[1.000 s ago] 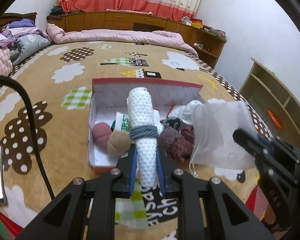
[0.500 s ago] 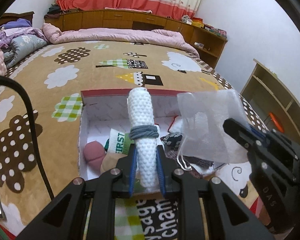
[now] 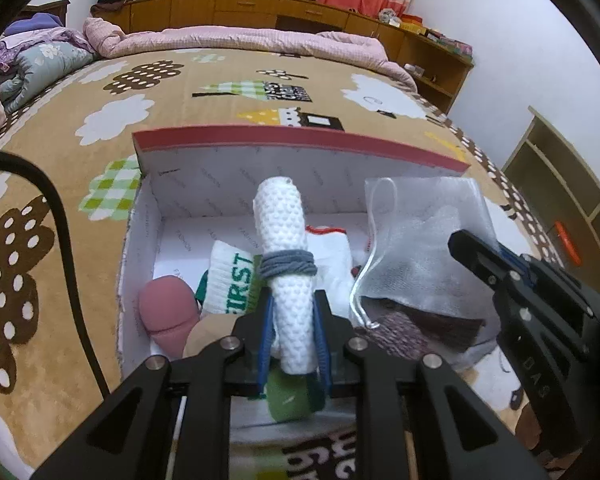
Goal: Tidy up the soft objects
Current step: 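Carry the rolled towel and mesh bag over the box, then lower the towel and mesh bag into the box and open both grippers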
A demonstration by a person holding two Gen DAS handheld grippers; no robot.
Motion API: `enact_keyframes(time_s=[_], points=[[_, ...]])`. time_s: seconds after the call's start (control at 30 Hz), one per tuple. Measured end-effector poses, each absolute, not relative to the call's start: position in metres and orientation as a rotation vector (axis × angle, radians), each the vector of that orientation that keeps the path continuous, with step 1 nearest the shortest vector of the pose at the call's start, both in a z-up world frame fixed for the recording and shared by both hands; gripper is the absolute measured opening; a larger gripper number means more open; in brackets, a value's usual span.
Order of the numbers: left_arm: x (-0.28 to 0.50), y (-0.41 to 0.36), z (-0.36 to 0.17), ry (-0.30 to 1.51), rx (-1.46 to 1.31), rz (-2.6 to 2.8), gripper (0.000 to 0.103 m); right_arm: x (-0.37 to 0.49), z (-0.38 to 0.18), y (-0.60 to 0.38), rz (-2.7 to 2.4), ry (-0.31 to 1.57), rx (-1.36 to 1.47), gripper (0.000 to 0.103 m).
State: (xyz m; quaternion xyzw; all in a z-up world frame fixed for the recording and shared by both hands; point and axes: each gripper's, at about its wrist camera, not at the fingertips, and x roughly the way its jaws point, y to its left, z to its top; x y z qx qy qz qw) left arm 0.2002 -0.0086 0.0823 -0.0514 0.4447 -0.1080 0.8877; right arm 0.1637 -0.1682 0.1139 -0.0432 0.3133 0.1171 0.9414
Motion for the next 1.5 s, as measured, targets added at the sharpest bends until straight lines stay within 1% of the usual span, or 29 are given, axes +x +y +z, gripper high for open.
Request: enact_keyframes(time_s=[0.43,0.53,0.67,0.7,0.73,0.8,0.87,0.93,1.0,1.03,1.07,1.17,1.23,1.3,1.43,1.5], points=[[0.206,-0.017,0.076,0.911,-0.069,-0.218,0.021,0.177,0.093,-0.176,0.223,0.707,-0.055,0.007],[0.205,-0.019,0.077,0.910,-0.066,-0.217,0.025,0.176,0.093,-0.176,0.226,0.707,-0.050,0.013],[0.204,-0.020,0.078,0.916,-0.068,-0.221,0.033,0.171,0.095,-0.176,0.226,0.691,-0.038,0.028],[0.203,-0.020,0.078,0.917,-0.065,-0.222,0.034,0.170,0.096,-0.177,0.226,0.687,-0.035,0.030],[0.203,-0.021,0.079,0.917,-0.060,-0.222,0.038,0.168,0.097,-0.177,0.225,0.682,-0.032,0.030],[0.202,-0.021,0.081,0.914,-0.056,-0.219,0.044,0.166,0.099,-0.176,0.226,0.675,-0.033,0.037],[0.200,-0.021,0.084,0.908,-0.055,-0.210,0.054,0.164,0.102,-0.176,0.223,0.668,-0.034,0.040],[0.199,-0.020,0.086,0.903,-0.052,-0.199,0.060,0.162,0.104,-0.177,0.222,0.665,-0.030,0.043],[0.198,-0.019,0.088,0.898,-0.049,-0.192,0.062,0.161,0.106,-0.177,0.220,0.663,-0.025,0.052],[0.197,-0.018,0.089,0.898,-0.050,-0.190,0.063,0.160,0.108,-0.178,0.218,0.660,-0.022,0.055],[0.196,-0.017,0.090,0.898,-0.052,-0.186,0.064,0.159,0.109,-0.178,0.216,0.658,-0.020,0.057],[0.192,-0.015,0.094,0.893,-0.055,-0.180,0.067,0.156,0.113,-0.180,0.212,0.651,-0.005,0.058],[0.191,-0.014,0.097,0.888,-0.055,-0.176,0.067,0.154,0.116,-0.182,0.215,0.649,0.009,0.061],[0.187,-0.013,0.100,0.883,-0.057,-0.174,0.068,0.152,0.118,-0.183,0.221,0.645,0.018,0.070],[0.180,-0.010,0.105,0.876,-0.066,-0.174,0.068,0.148,0.121,-0.182,0.230,0.646,0.018,0.073],[0.177,-0.008,0.106,0.877,-0.068,-0.172,0.068,0.145,0.121,-0.182,0.241,0.654,0.024,0.082]])
